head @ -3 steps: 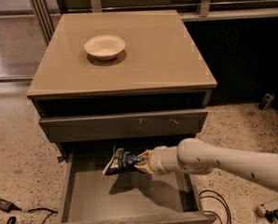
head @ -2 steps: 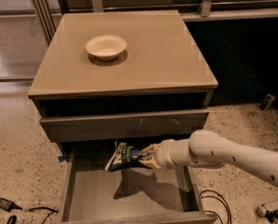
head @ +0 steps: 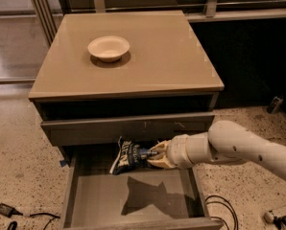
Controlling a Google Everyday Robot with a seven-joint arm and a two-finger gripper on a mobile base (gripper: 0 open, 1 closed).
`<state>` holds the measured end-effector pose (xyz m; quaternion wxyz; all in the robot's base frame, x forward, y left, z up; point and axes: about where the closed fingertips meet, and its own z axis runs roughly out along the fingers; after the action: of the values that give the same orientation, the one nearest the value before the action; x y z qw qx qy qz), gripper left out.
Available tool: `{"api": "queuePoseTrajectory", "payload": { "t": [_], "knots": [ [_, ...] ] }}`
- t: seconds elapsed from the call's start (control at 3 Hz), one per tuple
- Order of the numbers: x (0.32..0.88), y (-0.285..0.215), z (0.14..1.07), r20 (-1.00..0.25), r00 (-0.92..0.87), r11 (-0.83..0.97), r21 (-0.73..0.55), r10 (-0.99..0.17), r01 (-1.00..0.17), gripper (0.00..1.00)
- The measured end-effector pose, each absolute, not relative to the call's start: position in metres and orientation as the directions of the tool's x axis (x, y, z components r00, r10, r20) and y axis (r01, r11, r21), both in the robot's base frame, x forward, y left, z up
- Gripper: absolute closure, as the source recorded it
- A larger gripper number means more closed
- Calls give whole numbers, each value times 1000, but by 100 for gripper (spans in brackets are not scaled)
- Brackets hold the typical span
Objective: Pick blue chip bag from middle drawer and place on counter
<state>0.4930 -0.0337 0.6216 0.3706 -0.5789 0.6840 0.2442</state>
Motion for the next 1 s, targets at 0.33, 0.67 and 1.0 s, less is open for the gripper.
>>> {"api": "queuePoseTrajectory", "payload": {
  "t": [0.33,0.67,1.0],
  "knots": [
    [499,-42,673,-760,-24,208,-148,-650,-967,100],
    [505,-52,759,-688,37,206,-267,-725,-941,100],
    [505,-50,758,-687,38,202,-266,-726,-943,100]
  ]
}}
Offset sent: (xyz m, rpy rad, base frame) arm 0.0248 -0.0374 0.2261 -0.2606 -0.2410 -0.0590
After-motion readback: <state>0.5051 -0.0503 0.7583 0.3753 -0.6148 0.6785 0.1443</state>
